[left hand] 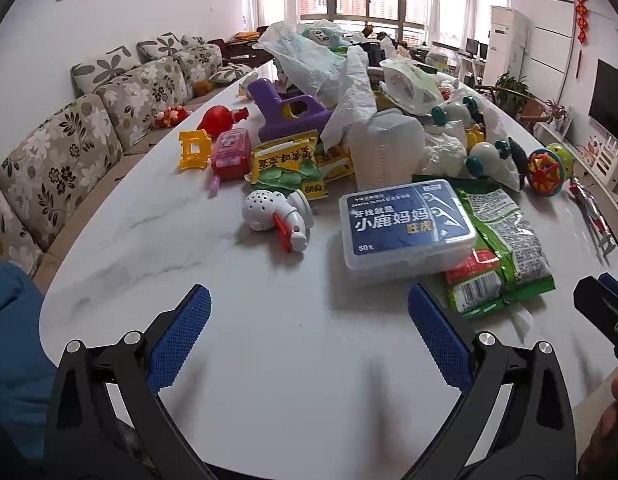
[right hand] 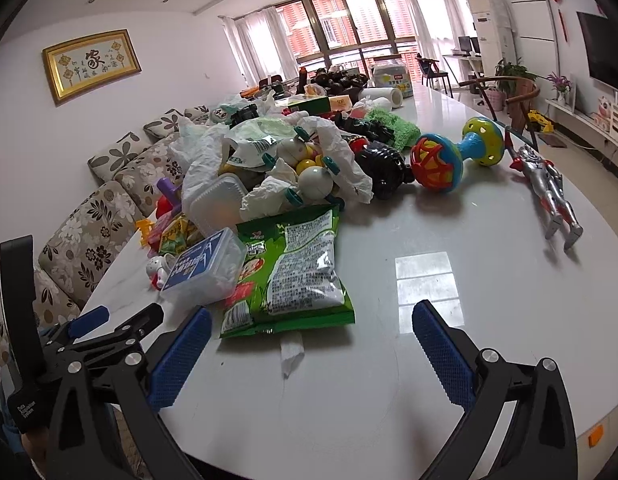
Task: Collect trash
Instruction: 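Move both tools toward the floss box and green snack bag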
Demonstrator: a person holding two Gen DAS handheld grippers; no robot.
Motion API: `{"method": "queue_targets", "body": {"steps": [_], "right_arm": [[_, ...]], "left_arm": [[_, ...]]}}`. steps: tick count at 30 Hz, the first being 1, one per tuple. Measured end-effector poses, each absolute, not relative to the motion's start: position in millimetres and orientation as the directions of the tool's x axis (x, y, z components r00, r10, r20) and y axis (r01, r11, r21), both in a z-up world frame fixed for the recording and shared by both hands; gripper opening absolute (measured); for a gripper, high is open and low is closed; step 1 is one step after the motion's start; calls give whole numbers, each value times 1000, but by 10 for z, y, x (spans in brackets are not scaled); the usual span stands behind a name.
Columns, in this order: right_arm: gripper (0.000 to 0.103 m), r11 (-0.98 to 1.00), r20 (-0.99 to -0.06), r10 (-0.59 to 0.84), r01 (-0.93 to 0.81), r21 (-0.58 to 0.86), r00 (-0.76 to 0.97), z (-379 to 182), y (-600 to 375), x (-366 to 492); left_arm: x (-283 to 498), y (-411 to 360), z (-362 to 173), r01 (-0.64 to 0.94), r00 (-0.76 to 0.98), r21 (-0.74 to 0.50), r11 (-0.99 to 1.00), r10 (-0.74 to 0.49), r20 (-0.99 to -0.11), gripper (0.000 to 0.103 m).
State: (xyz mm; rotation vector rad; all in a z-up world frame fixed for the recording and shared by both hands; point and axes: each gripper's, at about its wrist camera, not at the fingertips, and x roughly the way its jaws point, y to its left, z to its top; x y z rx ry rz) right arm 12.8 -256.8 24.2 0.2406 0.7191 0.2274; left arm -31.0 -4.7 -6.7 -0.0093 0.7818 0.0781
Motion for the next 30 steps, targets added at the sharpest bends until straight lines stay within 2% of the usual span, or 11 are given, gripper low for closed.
{"method": "queue_targets", "body": {"steps": [16,21,30], "right_arm": [[99,963,-615,229,-86,254,754,325,-2422,40],[99,969,-604,205,-75,234,770,372,-2449,70],[99,961,-633,266,-148,234,727,317,-2438,208]], "left_arm": [[-257,-53,34,18,720,52,998,23,-694,96],[-205,15,78,-8,724,44,999,36,-688,96],[-251,82,-29,-89,706,-3,996,61,-706,96]]}}
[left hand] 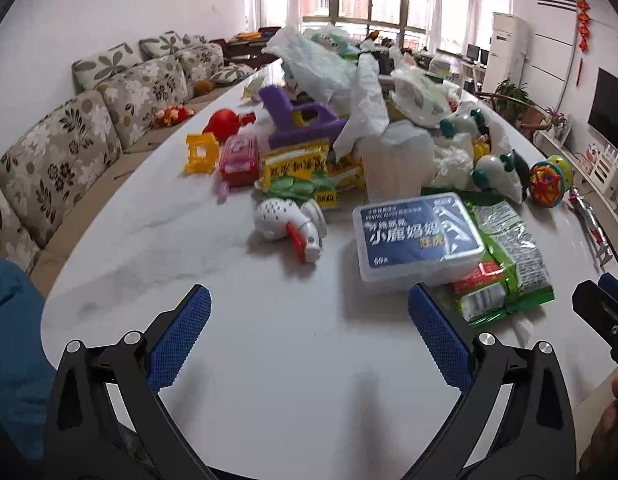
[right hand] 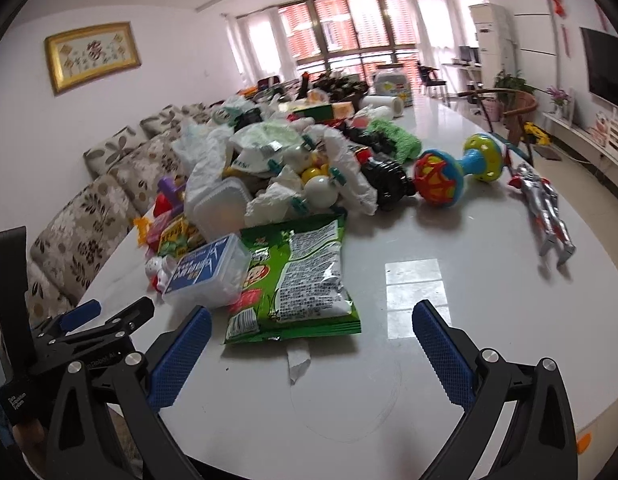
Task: Collect trash
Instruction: 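Move both tools toward the floss box and green snack bag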
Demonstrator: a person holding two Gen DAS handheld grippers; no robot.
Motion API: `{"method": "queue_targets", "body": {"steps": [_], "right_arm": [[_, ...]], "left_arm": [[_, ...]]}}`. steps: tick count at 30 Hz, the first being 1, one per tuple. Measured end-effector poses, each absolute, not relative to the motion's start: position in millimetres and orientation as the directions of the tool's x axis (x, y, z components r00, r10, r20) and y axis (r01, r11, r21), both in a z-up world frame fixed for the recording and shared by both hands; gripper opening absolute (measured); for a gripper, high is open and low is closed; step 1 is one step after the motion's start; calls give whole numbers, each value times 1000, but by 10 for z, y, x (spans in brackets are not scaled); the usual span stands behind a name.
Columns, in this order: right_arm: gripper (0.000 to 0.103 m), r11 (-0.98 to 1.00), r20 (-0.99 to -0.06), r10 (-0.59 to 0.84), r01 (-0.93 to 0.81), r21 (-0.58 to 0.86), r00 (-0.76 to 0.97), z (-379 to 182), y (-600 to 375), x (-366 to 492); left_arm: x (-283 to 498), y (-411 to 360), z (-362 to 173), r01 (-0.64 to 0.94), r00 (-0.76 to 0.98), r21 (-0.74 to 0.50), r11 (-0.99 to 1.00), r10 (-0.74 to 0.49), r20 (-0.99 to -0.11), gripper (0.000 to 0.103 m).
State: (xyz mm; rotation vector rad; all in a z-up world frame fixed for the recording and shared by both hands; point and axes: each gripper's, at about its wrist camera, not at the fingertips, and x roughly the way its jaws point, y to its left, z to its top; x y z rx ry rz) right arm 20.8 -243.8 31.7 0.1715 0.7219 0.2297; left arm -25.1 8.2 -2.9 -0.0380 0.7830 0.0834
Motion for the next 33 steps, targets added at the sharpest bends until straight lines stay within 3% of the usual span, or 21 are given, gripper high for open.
{"method": "queue_targets", "body": {"steps": [8,33], "right_arm": [[99,947,-657,309,-158,280,688,189,-2468,378],[99,952,-716,304,-212,219,628,66,-2193,604]], "left_arm": [[-179,96,-116,-123,683,-7,992,80,-726,96],[-164,270,-128,-140,672,-23,990,78,-736,96]]}}
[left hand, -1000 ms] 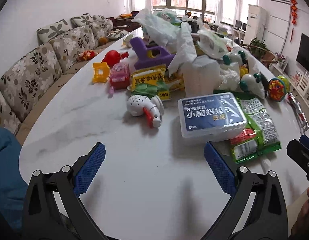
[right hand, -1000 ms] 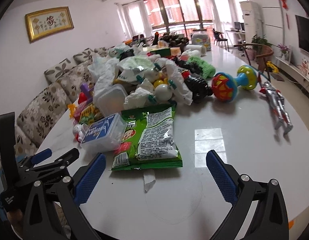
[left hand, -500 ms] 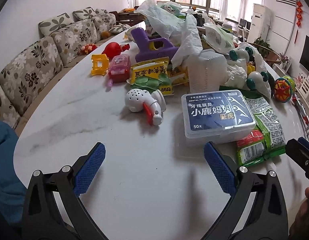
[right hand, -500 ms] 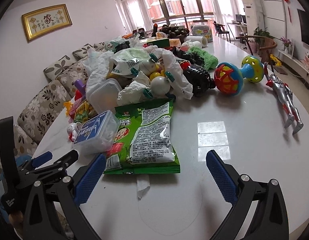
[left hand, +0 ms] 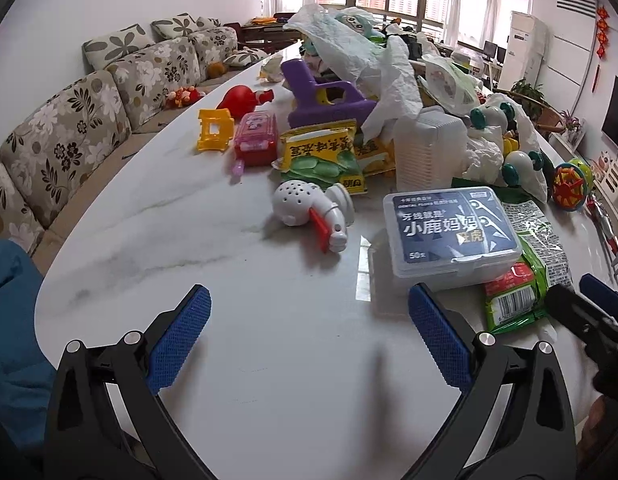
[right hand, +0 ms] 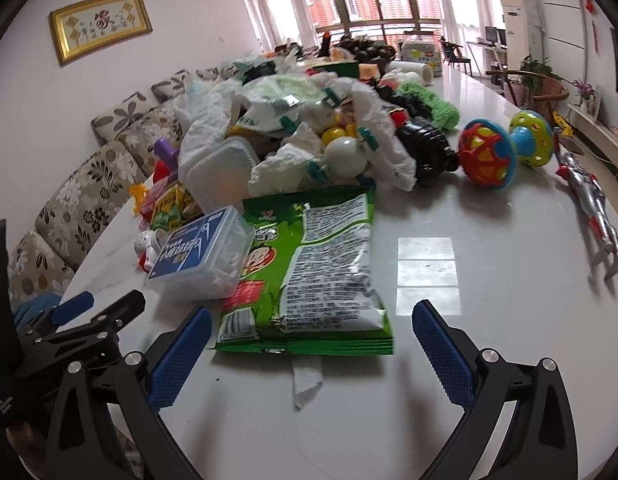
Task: Collect trash
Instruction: 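Move both tools toward the floss box and green snack bag, then grasp the blue floss box with left tool while right tool grasps green snack bag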
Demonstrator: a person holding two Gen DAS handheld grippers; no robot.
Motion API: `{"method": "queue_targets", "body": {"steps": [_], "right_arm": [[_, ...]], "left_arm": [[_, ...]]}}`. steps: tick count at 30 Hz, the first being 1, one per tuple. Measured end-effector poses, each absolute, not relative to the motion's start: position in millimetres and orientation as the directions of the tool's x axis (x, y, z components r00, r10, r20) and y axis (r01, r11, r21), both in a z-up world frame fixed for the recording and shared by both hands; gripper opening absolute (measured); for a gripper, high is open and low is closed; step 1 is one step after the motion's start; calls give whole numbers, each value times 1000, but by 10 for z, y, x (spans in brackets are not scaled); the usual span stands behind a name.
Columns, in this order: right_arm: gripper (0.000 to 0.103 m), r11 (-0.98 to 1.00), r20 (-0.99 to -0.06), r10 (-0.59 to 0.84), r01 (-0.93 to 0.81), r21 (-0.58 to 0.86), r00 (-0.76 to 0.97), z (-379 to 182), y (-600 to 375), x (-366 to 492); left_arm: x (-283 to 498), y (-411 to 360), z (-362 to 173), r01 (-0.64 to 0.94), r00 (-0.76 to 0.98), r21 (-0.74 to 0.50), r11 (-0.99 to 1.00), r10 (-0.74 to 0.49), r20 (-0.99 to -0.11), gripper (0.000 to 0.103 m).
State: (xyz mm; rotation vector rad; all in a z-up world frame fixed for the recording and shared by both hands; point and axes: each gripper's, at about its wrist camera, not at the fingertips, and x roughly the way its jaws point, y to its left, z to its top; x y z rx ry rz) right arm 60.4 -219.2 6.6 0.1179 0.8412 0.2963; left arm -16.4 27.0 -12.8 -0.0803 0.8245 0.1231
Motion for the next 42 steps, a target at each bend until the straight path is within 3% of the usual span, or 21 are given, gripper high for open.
{"method": "queue_targets", "body": {"steps": [12,17,21,22,23,32,36,42], "right_arm": [[99,957,-820,146,-290,-26,554,-36,-1755,926],[99,959,-865,160,-282,22,476,-99,-1647,1169],[99,944,-851,182,-331,11,493,-109,-1661,1188],[91,933,-844,209,-359,21,494,-95,-1685,1168],[76,921,-834,241,-389,34,496,-52,-1712,1125],[75,886,-739,445,-370,280,507,135,-2421,759],[76,900,-677,430,-338,273,597,330,-2844,449],[76,910,-645,415,-287,300,642,429,-3263,291]], "left_arm": [[-204,438,-113,-144,680,-55,988,58,-731,96],[-203,490,-95,-145,687,-72,987,48,-725,96],[-213,511,-83,-146,688,-78,986,45,-725,96],[-218,506,-76,-145,689,-72,987,49,-723,96],[-228,495,-61,-142,693,-59,988,57,-718,96],[-151,89,6,28,734,4,1000,-18,-679,96],[-30,-211,-24,26,715,2,1000,-17,-699,96],[298,-677,-158,-132,671,81,988,149,-726,96]]}}
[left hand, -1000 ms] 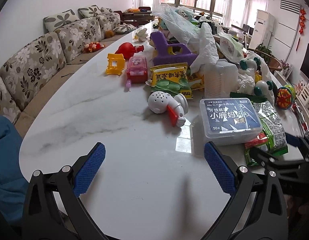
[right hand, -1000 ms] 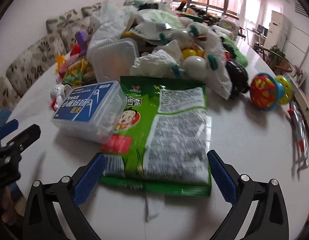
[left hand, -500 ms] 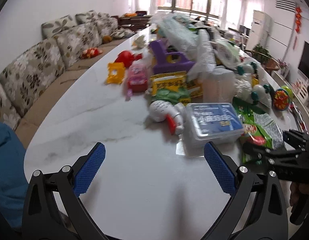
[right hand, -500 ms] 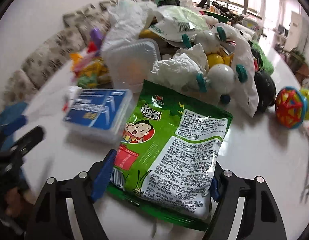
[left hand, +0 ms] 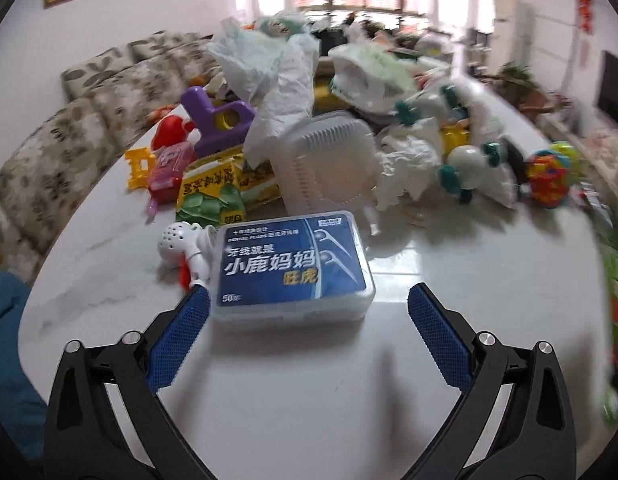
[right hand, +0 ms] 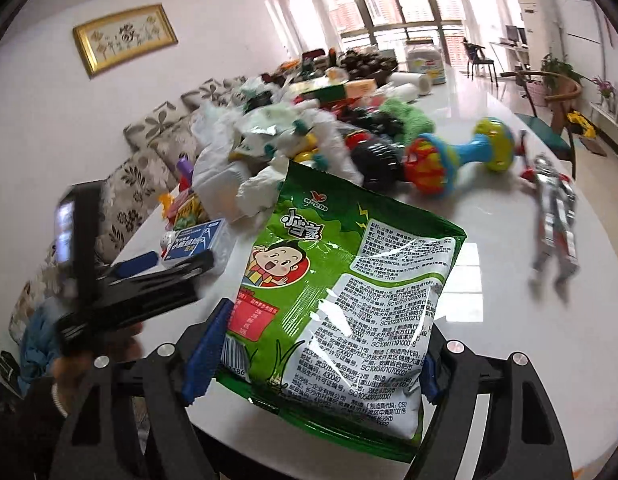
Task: Collect trash
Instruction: 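Grasp the blue floss box with left tool while right tool grasps green snack bag, then lower both held items into the bin and open both tools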
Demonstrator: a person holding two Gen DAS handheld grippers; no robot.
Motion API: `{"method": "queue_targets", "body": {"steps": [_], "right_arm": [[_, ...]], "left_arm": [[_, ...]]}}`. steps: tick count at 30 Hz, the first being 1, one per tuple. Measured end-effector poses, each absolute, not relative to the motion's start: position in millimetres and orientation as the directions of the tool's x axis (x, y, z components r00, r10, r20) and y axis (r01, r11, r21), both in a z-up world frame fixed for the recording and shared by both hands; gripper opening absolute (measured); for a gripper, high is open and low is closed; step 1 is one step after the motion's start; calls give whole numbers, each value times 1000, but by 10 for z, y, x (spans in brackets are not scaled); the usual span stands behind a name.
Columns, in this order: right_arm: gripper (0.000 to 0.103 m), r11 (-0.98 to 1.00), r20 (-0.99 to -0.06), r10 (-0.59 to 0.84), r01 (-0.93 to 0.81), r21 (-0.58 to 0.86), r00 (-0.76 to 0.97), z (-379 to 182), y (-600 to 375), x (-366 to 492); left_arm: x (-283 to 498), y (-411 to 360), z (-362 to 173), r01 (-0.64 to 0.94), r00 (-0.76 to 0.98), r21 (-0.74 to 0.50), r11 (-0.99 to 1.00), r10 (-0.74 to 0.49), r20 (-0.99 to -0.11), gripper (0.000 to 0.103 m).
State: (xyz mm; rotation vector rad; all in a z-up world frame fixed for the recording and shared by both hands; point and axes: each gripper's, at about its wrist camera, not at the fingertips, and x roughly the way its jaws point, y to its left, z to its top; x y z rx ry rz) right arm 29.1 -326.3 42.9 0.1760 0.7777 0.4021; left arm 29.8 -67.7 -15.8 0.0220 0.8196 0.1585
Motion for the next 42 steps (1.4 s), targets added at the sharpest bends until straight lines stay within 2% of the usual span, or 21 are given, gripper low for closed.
{"method": "queue_targets", "body": {"steps": [2,5,7,8,13,20,23,26,31,36,39,42], "right_arm": [[76,914,-636,405,-289,283,657,411,-3311,238],[76,905,-623,426,-301,301,656,396,-3350,235],[76,899,-621,438,-304,316,650,370,-3343,227],[76,894,-617,448,-308,326,647,362,-3341,218],[76,886,-611,464,-331,325,641,360,-3231,119],[76,883,-601,469,-354,308,648,406,-3059,-6],[76,857,-587,512,-414,306,626,474,-2992,-202],[76,792,-599,594,-519,321,537,479,-2932,-559],[76,692,-718,620,-651,311,316,183,-2726,-1142],[76,678,-827,545,-654,336,139,-536,-2428,-1201],[91,712,-872,489,-590,381,27,-1088,-2309,-987],[93,761,-912,406,-532,371,-55,-1549,-2237,-787]], "left_arm": [[418,-734,-216,-204,659,132,970,235,-714,96],[550,-747,-255,-236,636,156,959,274,-721,96],[669,-683,-353,-220,572,104,970,214,-792,95],[673,-593,-357,-228,574,27,973,156,-804,94],[584,-487,-403,-156,592,-24,987,74,-802,92],[26,-283,-147,-21,733,-40,999,-12,-680,92],[-568,-274,20,93,795,19,996,-62,-604,92],[-1262,-298,49,219,809,98,971,-125,-574,92],[-1966,-232,-316,388,684,99,916,-214,-698,92],[-1946,-232,-1159,484,484,103,869,-168,-859,92],[-1792,-240,-1682,505,348,62,861,-137,-927,93],[-1598,-200,-2085,496,253,27,868,-115,-961,93]]}}
